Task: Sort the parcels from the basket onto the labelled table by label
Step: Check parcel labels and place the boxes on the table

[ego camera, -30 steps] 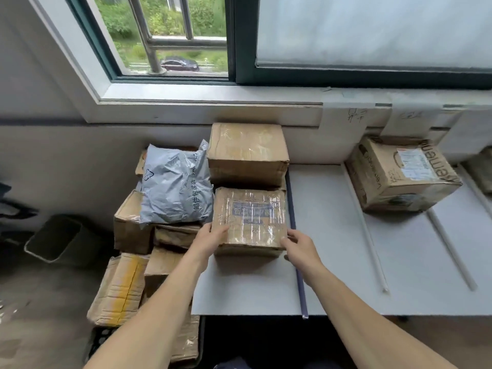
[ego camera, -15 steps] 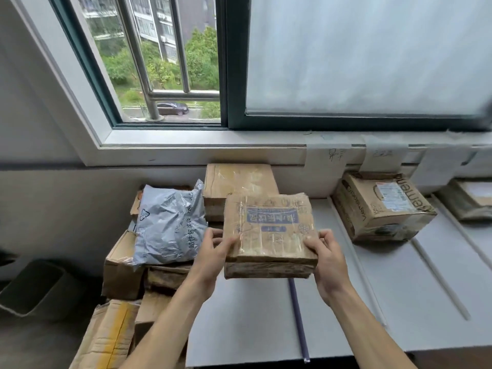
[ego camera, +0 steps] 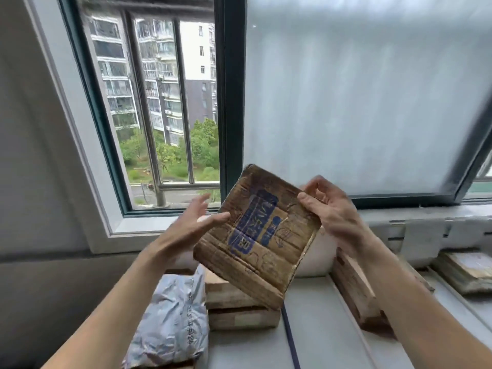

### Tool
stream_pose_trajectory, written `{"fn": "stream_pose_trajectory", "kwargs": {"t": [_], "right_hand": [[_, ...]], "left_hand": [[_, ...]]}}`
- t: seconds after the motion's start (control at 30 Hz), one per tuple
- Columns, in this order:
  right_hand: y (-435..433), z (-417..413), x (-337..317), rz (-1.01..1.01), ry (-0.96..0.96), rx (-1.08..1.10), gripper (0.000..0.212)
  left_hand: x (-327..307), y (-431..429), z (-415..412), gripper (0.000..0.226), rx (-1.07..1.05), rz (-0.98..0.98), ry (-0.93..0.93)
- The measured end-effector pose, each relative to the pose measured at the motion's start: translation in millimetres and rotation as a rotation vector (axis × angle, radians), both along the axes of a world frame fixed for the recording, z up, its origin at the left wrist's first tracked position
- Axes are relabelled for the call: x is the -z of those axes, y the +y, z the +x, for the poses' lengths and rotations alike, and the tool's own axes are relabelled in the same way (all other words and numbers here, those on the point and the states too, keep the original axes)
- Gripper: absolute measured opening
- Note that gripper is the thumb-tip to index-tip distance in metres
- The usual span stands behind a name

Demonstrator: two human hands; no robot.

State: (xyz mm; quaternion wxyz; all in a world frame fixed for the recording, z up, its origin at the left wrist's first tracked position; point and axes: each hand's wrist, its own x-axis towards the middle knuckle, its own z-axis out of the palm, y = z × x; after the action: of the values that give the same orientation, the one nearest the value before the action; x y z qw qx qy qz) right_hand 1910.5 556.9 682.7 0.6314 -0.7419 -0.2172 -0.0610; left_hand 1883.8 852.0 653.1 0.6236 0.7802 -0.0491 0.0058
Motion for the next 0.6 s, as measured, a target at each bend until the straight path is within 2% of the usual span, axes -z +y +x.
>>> {"fn": "stream_pose_trajectory", "kwargs": {"t": [0.03,0.13,0.17,0.33,0.4,0.5,0.6], "right_hand": [[3.5,2.4,-19.6,-0.022,-0.044,-0.038,0.021],[14.6,3.9,-76.9,-0.047,-0.179,-0.134,0.017],[19.1,4.8,-93.4,-0.058,-0.223,-0.145,0.016],[46.1,16.3,-154.3,0.015,-0.378,-0.034,0.014],[57.9,24.1,-161.4,-0.005,-0.404,0.056,0.031],[73.0,29.8,-148.8,-0.006,-0.327,0.170,0.065],[89.1,17.2,-124.5,-0.066,-0.410,0.322,0.072]], "left_hand": [[-12.0,2.5,3.9,0.118,0.042,-0.030,0.013],[-42.2,-0.9,7.3,0.058,0.130,-0.146,-0.046],[-49.7,-3.2,4.2,0.051,0.132,-0.192,-0.062],[-72.3,-7.5,4.5,0.058,0.051,-0.395,-0.228],[-83.1,-7.6,7.6,0.053,0.015,-0.450,-0.275],[-97.0,-6.0,10.1,0.056,-0.058,-0.512,-0.321],[-109.4,-7.9,10.9,0.088,-0.251,-0.551,-0.346]]}}
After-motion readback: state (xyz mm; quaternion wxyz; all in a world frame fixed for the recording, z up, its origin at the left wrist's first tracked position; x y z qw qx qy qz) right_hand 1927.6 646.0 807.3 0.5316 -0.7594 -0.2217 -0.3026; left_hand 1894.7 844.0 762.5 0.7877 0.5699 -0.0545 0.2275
